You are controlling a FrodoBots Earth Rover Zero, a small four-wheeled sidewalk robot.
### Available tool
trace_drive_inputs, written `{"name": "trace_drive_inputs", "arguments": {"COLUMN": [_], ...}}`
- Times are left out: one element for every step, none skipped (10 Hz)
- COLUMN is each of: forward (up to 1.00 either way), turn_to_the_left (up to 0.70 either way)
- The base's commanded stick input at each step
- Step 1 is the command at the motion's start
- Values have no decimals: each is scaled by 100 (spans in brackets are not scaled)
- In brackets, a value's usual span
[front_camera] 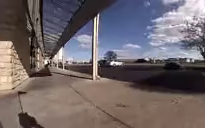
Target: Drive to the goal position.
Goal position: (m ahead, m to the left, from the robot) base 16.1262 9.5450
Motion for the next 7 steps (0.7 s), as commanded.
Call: {"name": "trace_drive_inputs", "arguments": {"forward": [0, 0, 0, 0, 0, 0, 0], "turn_to_the_left": [45, 45, 45, 45, 45, 45, 45]}}
